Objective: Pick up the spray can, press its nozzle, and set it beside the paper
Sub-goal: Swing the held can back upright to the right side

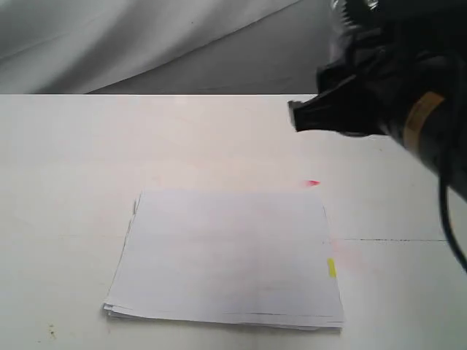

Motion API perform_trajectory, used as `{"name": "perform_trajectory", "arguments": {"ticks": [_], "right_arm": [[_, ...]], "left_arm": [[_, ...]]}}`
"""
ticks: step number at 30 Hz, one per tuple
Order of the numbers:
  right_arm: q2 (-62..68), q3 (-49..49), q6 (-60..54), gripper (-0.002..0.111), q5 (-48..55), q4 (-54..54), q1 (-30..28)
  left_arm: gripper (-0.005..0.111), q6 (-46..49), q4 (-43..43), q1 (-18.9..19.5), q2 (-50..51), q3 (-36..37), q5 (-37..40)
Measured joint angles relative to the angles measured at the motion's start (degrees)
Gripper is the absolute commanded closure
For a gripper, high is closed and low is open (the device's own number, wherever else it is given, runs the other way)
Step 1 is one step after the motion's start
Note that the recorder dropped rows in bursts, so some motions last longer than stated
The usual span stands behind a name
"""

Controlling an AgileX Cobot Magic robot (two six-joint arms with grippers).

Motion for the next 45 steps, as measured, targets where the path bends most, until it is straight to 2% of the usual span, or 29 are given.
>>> {"name": "perform_trajectory", "arguments": {"ticks": [13, 17, 22, 27, 31, 37, 45], "right_arm": [[-11.42, 5.18, -4.23, 0.108, -1.28, 8.77, -6.21], [-13.75, 5.97, -9.6, 0.108, -3.92, 13.97, -11.41], [-13.63, 5.97, -17.43, 0.108, -16.54, 20.75, -21.68], [-9.33, 5.97, -35.5, 0.108, -28.48, 38.05, -32.23], [-4.6, 5.97, -48.15, 0.108, -36.48, 51.24, -36.87], [3.2, 7.32, -67.91, 0.108, -47.57, 67.53, -37.43], [11.05, 15.44, -89.72, 0.108, -64.82, 87.38, -37.43]], "left_arm": [[0.107, 0.0, 0.0, 0.0, 0.0, 0.0, -0.11], [0.107, 0.0, 0.0, 0.0, 0.0, 0.0, -0.24], [0.107, 0.0, 0.0, 0.0, 0.0, 0.0, -0.46], [0.107, 0.0, 0.0, 0.0, 0.0, 0.0, -0.46], [0.107, 0.0, 0.0, 0.0, 0.0, 0.0, -0.46], [0.107, 0.0, 0.0, 0.0, 0.0, 0.0, -0.46], [0.107, 0.0, 0.0, 0.0, 0.0, 0.0, -0.46]]}}
